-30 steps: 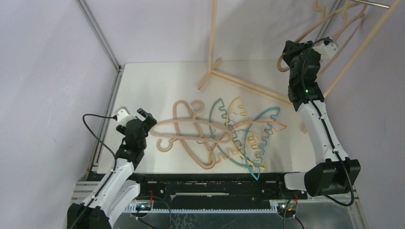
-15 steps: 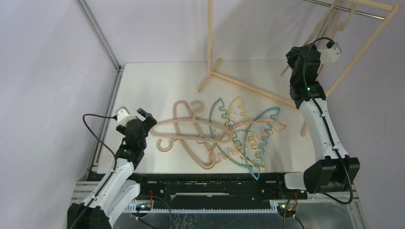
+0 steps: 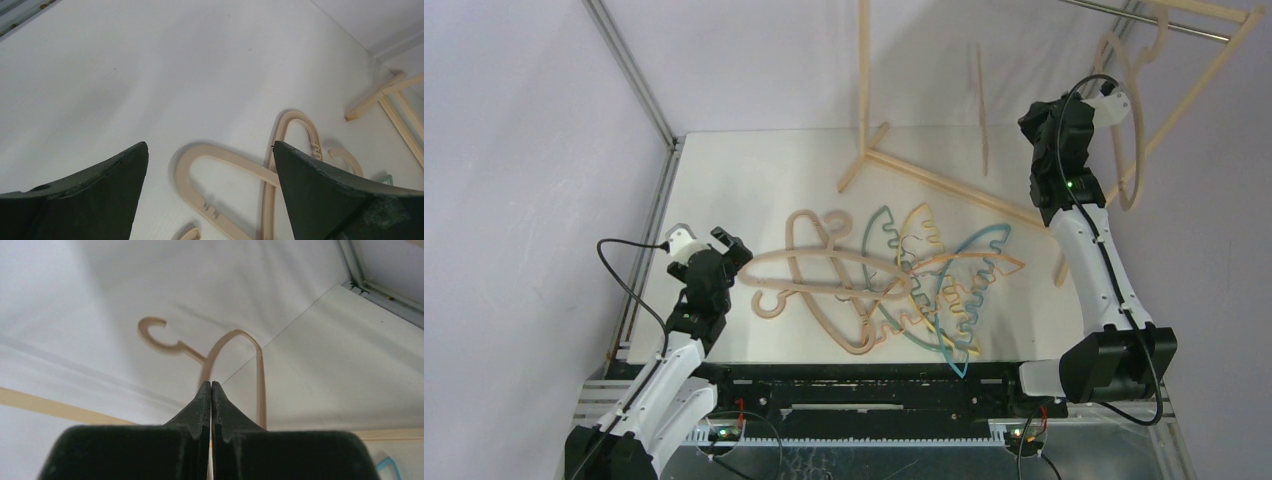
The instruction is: Organize the hangers
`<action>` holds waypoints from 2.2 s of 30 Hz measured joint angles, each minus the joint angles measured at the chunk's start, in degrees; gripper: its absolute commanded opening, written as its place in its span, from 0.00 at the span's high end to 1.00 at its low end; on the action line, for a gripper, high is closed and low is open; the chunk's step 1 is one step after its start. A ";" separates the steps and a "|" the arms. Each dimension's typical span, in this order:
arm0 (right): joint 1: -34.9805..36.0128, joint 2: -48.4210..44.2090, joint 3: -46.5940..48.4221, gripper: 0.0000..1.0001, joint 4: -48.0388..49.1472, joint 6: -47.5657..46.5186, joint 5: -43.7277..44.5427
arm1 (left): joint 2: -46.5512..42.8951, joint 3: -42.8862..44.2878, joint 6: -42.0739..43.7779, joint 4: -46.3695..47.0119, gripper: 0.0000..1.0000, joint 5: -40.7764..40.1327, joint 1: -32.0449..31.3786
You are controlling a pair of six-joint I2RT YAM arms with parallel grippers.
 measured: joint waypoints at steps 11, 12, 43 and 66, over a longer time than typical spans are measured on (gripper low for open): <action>6.93 -0.24 -1.03 0.58 -2.29 -5.35 -8.22 | -0.04 0.00 0.13 0.00 0.00 0.33 0.00; 9.03 -0.24 -1.09 0.54 -3.23 -6.73 -8.11 | -0.02 0.00 0.15 0.00 0.00 0.44 0.00; 8.81 28.83 7.72 0.40 -31.45 -25.18 -2.64 | 2.03 0.00 0.07 0.13 0.00 1.51 0.00; 8.39 36.26 5.11 0.44 -28.00 -33.16 -2.69 | 3.82 0.00 0.09 0.39 0.00 1.49 0.00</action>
